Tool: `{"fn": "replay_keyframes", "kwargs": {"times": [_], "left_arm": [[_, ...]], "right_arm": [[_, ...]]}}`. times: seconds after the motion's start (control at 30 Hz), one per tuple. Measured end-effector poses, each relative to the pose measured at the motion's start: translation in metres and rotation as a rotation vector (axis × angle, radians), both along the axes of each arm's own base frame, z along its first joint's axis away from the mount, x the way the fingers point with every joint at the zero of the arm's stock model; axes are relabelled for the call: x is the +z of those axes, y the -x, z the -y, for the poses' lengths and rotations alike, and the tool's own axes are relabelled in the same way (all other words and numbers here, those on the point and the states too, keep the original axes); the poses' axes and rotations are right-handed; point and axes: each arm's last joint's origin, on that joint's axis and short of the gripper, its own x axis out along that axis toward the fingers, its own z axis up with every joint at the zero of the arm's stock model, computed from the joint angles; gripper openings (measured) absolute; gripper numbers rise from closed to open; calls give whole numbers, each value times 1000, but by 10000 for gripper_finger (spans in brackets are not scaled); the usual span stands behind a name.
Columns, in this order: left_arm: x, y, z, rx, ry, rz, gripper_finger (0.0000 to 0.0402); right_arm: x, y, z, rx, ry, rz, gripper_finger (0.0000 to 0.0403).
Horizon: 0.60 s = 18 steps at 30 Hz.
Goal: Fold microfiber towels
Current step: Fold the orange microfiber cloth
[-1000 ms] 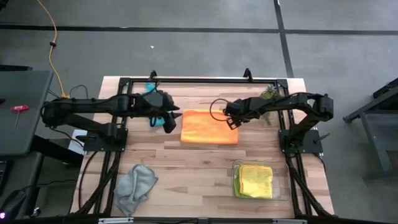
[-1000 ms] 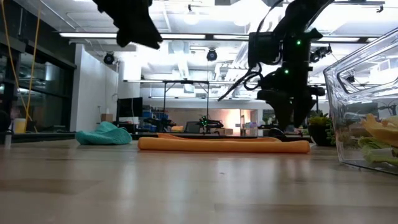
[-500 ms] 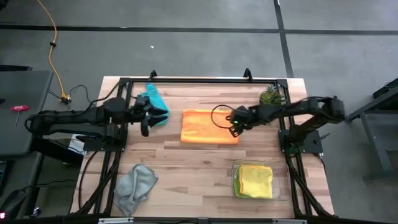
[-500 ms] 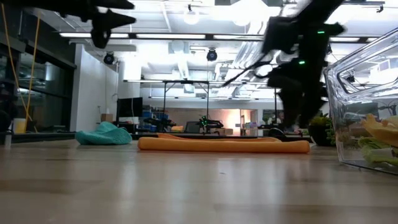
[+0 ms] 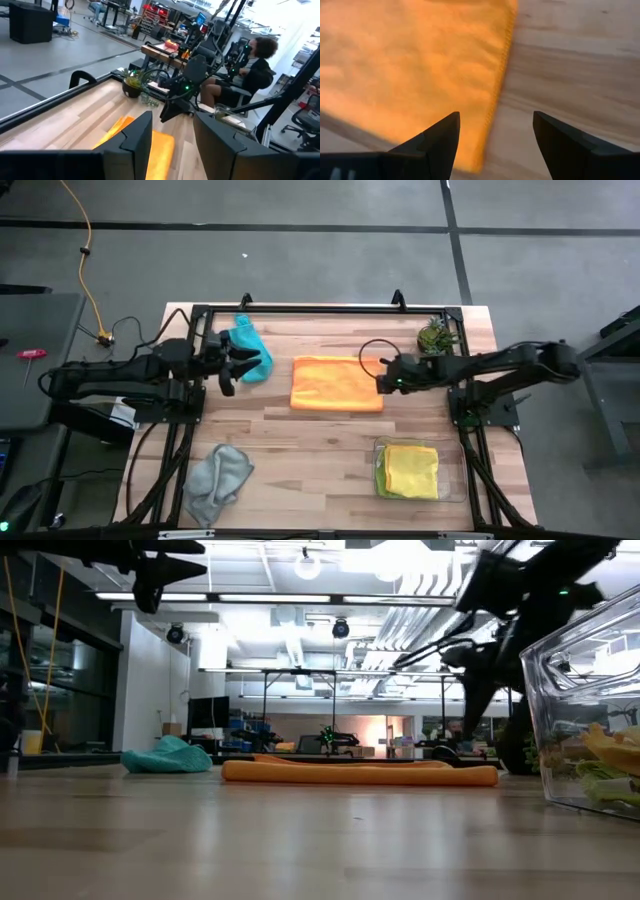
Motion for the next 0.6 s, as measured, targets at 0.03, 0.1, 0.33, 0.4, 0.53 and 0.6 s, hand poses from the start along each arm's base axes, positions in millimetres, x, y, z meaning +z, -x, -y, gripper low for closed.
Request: {"fn": "replay_keyframes", "kwargs": {"times": [0.03,0.1,0.33,0.4,0.53,0.6], "left_arm": [[0,-1,0,0,0,-3,133],[-1,-1,0,2,0,-9,133],[-4,-4,-2,47,3,-40,133],[-5,-4,-2,47,4,-46,133],[-7,-4,-2,47,8,-66,133],[-8,-4,-2,47,10,-74,133]], "right_arm": [[-1,-6,2,-5,5,-10,243],[-6,-15,6,-24,20,-52,243],[-32,-45,16,-58,13,-188,243],[-36,-52,17,-60,15,-211,243],[-41,-64,16,-50,26,-268,243],[-42,-70,14,-44,31,-291,243]]}}
